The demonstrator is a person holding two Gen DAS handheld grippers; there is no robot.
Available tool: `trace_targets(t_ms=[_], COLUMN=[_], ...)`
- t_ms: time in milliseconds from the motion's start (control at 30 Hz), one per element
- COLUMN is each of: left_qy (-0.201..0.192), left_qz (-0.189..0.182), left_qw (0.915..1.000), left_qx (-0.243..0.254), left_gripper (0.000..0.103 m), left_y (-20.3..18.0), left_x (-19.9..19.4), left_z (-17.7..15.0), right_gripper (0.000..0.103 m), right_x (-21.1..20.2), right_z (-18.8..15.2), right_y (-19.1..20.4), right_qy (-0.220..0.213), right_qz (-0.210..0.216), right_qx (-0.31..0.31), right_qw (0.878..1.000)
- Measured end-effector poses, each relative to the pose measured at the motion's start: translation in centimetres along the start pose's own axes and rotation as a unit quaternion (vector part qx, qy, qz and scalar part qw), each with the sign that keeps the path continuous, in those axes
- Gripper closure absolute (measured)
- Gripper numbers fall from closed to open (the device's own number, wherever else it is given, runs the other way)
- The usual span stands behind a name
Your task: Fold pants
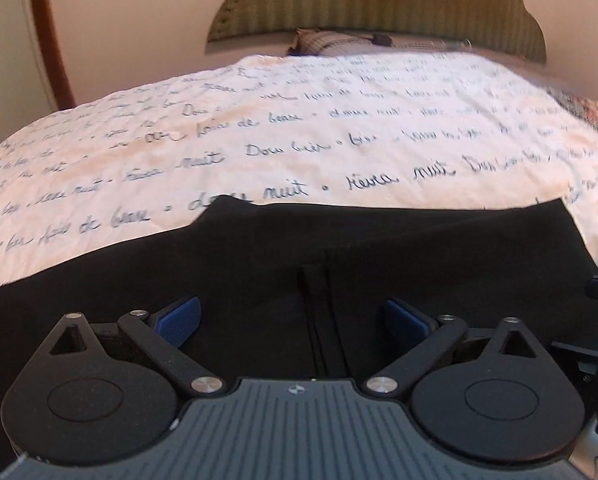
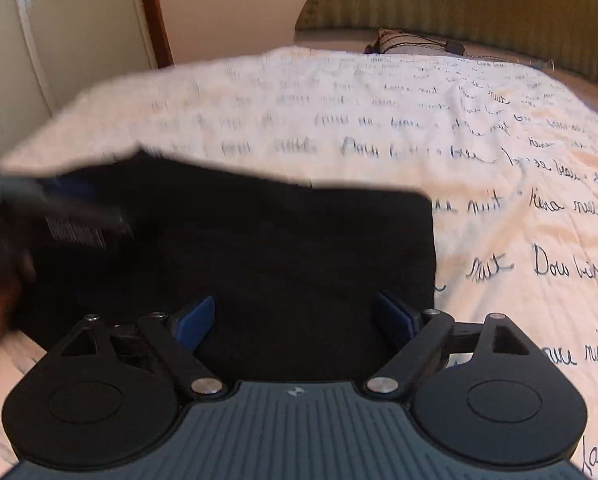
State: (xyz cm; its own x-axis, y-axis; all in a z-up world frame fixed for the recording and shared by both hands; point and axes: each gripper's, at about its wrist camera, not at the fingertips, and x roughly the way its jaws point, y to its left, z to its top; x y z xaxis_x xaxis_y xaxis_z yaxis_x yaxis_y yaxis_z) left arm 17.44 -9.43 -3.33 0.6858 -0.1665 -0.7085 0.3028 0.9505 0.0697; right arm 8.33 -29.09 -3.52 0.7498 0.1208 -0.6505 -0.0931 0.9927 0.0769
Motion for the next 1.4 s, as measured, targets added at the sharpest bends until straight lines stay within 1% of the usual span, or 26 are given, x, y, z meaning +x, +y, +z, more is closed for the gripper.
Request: trace_targets(t_ms=[33,67,100,133,167,200,233,267,333,367,433,500,533,567,600,667,700,733,767,1133,1167,1233,1333,1400], left_qy=[-0.008,-0.018,-0.028,-0.036,-0.042,-0.045,-0.046,-0.045,-0.05,-0.052,-0.054,-0.052,-0.049,-0.048,-0.051,-0.058,-0.058,-0.057,-0.057,-0.082,-0.084,-0.086,-0.088,-0.089], left_qz=[0.004,0.011,0.023,0.037,0.047,0.056,0.061,0.063,0.067,0.071,0.07,0.075,0.08,0.082,0.083,0.084,0.087,0.09,0.09,0.108,0.109,0.109,0.107,0.106], left_qw=[1.0,0.9998,0.9993,0.9986,0.9979,0.9972,0.9965,0.9959,0.9935,0.9917,0.99,0.99,0.9903,0.9906,0.9908,0.9912,0.9914,0.9915,0.9915,0.989,0.9888,0.9887,0.9884,0.9884], left_qx=[-0.001,0.0,-0.001,-0.005,-0.011,-0.02,-0.034,-0.046,-0.077,-0.094,-0.11,-0.108,-0.103,-0.098,-0.094,-0.084,-0.079,-0.075,-0.074,-0.059,-0.058,-0.058,-0.061,-0.063], left_gripper=[0.005,0.004,0.003,0.003,0.003,0.003,0.003,0.003,0.002,0.002,0.002,0.002,0.002,0.002,0.002,0.001,0.001,0.001,0.0,0.0,0.0,0.0,0.0,0.0], left_y=[0.4,0.9,1.5,2.2,2.9,3.8,4.7,5.6,7.6,8.5,9.5,9.6,9.5,9.3,9.1,8.6,8.4,8.3,8.2,7.7,7.7,7.7,7.7,7.8], left_x=[-1.0,-2.3,-3.4,-4.6,-5.8,-6.9,-7.9,-8.8,-10.4,-11.1,-11.8,-11.9,-11.7,-11.6,-11.6,-11.7,-11.6,-11.3,-11.1,-10.4,-10.4,-10.4,-10.4,-10.4], left_z=[-0.3,-0.6,-1.1,-1.8,-2.5,-3.3,-4.4,-5.4,-7.5,-8.4,-9.7,-10.4,-10.5,-10.6,-10.7,-10.9,-10.9,-10.9,-11.0,-12.7,-12.7,-12.8,-13.0,-13.0], right_gripper=[0.015,0.015,0.015,0.009,0.004,0.0,0.0,0.0,0.0,0.0,0.0,0.0,0.0,0.0,0.0,0.0,0.0,0.0,0.0,0.0,0.0,0.0,0.0,0.0], right_x=[-0.7,-1.6,-2.2,-2.5,-2.5,-1.7,-1.2,-0.6,-0.7,-1.0,-1.5,-2.2,-2.5,-2.9,-3.0,-2.0,-1.6,-1.2,-1.3,-1.6,-2.3,-2.2,-2.6,-2.8], right_z=[-0.1,-0.1,-0.1,-0.2,-0.3,-0.4,-0.9,-1.6,-2.9,-3.4,-3.3,-2.8,-2.8,-3.0,-3.3,-3.9,-4.4,-4.9,-5.3,-5.4,-5.7,-5.7,-6.0,-6.2], right_y=[0.5,1.1,1.6,2.1,2.7,3.8,4.6,5.4,6.8,7.2,7.4,7.4,7.1,7.3,7.5,8.1,8.5,9.1,9.2,8.5,8.1,8.1,8.2,8.8], right_qy=[-0.011,-0.027,-0.043,-0.051,-0.05,-0.044,-0.031,-0.027,-0.043,-0.049,-0.04,-0.016,-0.015,-0.024,-0.028,-0.016,-0.028,-0.049,-0.06,-0.074,-0.075,-0.077,-0.077,-0.077], right_qz=[-0.016,-0.024,-0.013,0.009,0.029,0.036,0.027,0.007,-0.03,-0.04,-0.044,-0.051,-0.047,-0.044,-0.043,-0.054,-0.06,-0.065,-0.066,-0.053,-0.051,-0.051,-0.059,-0.074], right_qx=[0.01,0.024,0.034,0.043,0.049,0.05,0.042,0.026,-0.005,-0.003,0.016,0.052,0.067,0.068,0.062,0.035,0.017,0.006,0.005,0.02,0.021,0.023,0.017,0.007], right_qw=[1.0,0.999,0.998,0.998,0.997,0.997,0.998,0.999,0.999,0.998,0.998,0.997,0.996,0.996,0.997,0.998,0.998,0.997,0.996,0.996,0.996,0.995,0.995,0.994])
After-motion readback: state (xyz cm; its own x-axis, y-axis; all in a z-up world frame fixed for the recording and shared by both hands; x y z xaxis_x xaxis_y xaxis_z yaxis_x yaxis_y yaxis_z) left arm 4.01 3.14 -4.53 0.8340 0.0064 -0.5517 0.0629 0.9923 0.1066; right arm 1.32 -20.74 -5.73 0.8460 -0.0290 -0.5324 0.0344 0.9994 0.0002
